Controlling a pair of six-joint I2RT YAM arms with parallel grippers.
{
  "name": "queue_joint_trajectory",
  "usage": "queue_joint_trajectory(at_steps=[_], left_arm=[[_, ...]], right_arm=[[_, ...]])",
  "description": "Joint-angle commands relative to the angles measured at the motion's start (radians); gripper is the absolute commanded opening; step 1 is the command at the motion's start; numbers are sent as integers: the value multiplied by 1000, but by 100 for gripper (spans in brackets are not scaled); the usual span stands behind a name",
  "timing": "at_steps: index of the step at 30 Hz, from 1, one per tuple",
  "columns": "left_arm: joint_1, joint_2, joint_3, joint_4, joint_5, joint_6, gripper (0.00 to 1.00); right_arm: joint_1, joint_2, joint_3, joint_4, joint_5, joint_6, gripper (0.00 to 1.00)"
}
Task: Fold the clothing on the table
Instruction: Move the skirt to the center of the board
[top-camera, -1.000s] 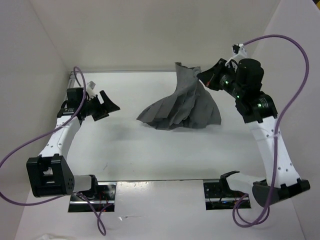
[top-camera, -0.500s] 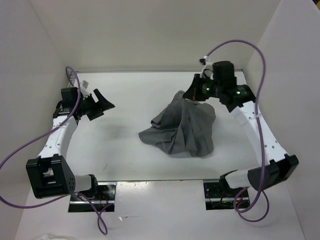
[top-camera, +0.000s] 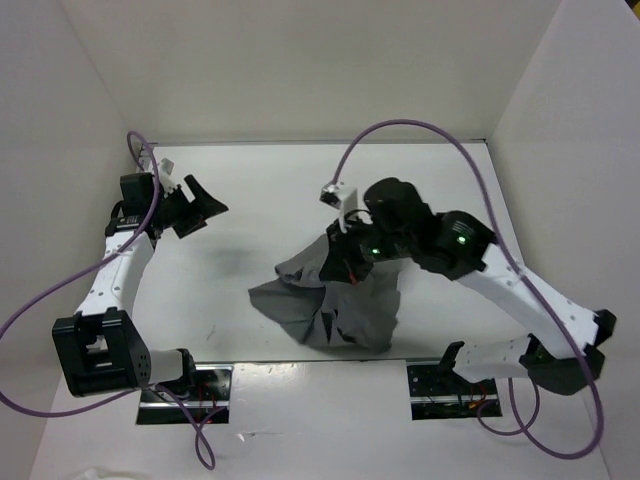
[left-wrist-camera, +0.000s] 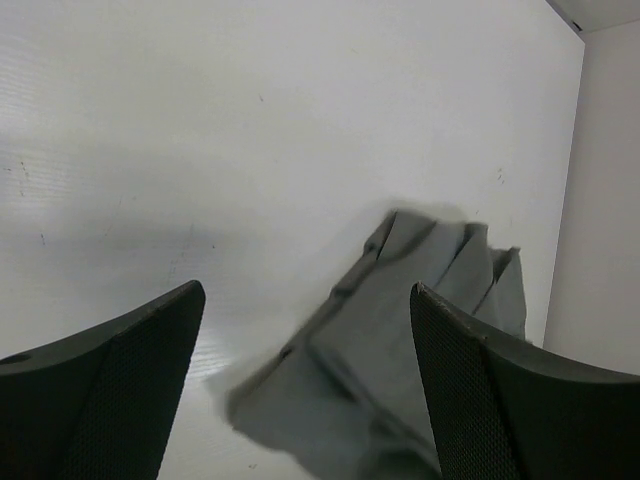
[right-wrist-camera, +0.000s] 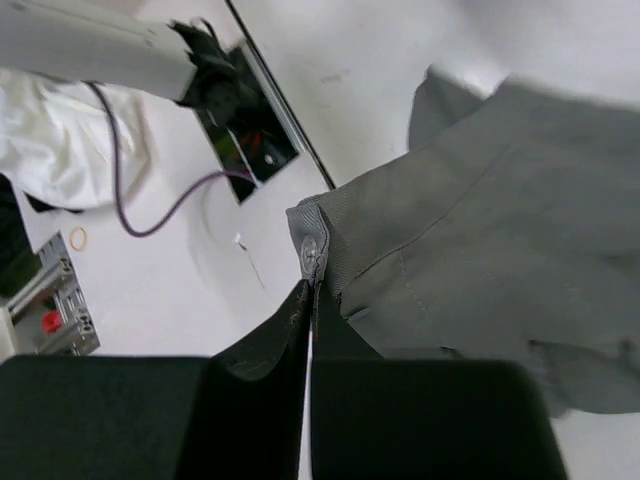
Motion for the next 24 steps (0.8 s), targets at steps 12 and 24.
queue_joint_trajectory(at_steps=[12, 24], left_arm=[[6, 41, -5, 33, 14, 2, 90], [6, 29, -77, 146, 105, -56, 90]], right_arm=[[-168, -90, 97, 307, 137, 82, 0], [-684, 485, 0, 386, 138, 71, 0]])
